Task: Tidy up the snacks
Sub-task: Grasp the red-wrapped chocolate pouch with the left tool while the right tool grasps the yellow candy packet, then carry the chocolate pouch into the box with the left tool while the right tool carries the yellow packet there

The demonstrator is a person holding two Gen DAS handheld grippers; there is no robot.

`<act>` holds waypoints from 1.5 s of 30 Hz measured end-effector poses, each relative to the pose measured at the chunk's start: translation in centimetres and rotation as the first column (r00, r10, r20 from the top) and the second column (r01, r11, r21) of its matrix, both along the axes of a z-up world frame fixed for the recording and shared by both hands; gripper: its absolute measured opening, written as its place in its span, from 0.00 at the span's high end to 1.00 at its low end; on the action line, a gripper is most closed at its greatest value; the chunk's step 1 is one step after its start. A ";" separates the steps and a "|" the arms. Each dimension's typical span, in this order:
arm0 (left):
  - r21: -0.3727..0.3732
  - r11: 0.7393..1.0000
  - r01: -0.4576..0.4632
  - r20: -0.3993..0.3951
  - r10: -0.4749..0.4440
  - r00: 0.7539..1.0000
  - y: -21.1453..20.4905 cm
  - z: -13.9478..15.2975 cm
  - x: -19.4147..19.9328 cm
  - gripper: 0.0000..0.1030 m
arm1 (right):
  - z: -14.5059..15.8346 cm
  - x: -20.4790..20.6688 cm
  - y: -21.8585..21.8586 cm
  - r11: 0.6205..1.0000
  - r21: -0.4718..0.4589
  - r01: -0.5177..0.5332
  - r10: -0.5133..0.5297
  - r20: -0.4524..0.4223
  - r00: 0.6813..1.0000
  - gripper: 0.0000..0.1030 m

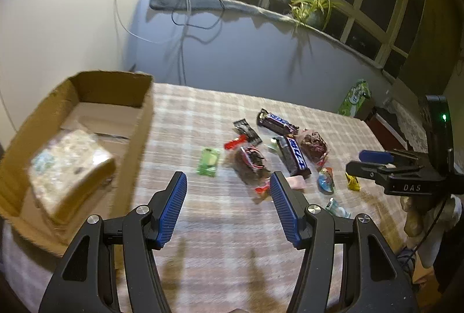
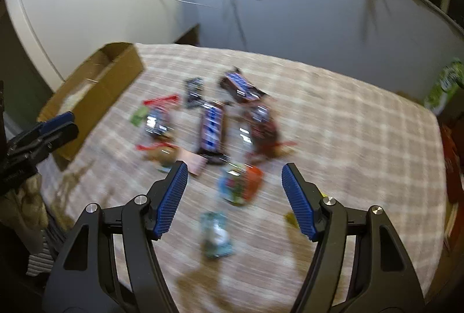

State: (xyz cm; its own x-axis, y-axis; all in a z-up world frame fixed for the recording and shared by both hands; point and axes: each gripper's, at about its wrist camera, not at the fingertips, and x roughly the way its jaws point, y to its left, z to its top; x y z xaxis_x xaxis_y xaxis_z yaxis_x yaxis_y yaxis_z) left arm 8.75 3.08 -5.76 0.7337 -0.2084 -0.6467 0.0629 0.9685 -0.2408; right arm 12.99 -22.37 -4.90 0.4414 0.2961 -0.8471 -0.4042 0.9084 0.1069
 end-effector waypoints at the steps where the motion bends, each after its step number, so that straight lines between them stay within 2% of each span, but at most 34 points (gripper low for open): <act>1: -0.005 1.000 0.002 -0.006 -0.003 1.000 -0.2 -0.2 0.3 0.43 | -0.3 0.0 -0.7 1.000 -0.009 0.017 -0.017 -0.004 1.000 0.32; 6: -0.017 1.000 0.018 -0.035 -0.018 0.999 -1.4 -1.2 1.7 0.43 | -2.1 -0.1 -3.7 0.996 -0.040 0.084 -0.086 -0.037 0.996 0.32; 10: -0.026 0.999 0.020 -0.061 -0.021 0.998 -1.8 -2.0 3.1 0.43 | -3.4 0.0 -5.4 0.992 -0.030 0.125 -0.127 -0.073 0.989 0.32; 12: -0.033 0.999 0.018 -0.073 -0.020 0.997 -1.8 -2.4 3.7 0.43 | -3.7 0.0 -5.7 0.991 -0.025 0.134 -0.136 -0.079 0.988 0.35; 14: -0.038 0.999 0.017 -0.084 -0.020 0.996 -2.0 -2.8 4.2 0.43 | -4.1 0.3 -5.8 0.990 -0.024 0.140 -0.142 -0.093 0.986 0.45; 21: -0.043 0.999 0.021 -0.126 -0.026 0.992 -2.4 -4.0 5.9 0.43 | -4.7 0.9 -4.9 0.990 -0.038 0.138 -0.141 -0.099 0.985 0.48; 24: -0.046 0.999 0.027 -0.138 -0.033 0.990 -2.7 -4.3 6.6 0.49 | -4.8 1.2 -4.4 0.989 -0.070 0.133 -0.139 -0.087 0.986 0.52; 31: -0.031 0.998 0.046 -0.169 -0.051 0.984 -3.6 -5.0 8.3 0.50 | -4.8 0.9 -4.0 0.984 -0.136 0.112 -0.121 -0.060 0.991 0.66; 32: -0.033 0.998 0.051 -0.173 -0.056 0.983 -3.7 -5.1 8.4 0.54 | -4.8 1.0 -3.9 0.984 -0.136 0.112 -0.121 -0.060 0.991 0.67; 38: 0.004 0.997 0.072 -0.163 -0.071 0.984 -4.6 -5.0 8.7 0.62 | -4.5 0.8 -4.7 0.984 -0.122 0.127 -0.136 -0.066 0.989 0.75; 45: -0.003 0.998 0.065 -0.142 -0.065 0.988 -4.5 -4.6 8.4 0.66 | -4.2 0.5 -5.1 0.985 -0.092 0.147 -0.153 -0.068 0.986 0.76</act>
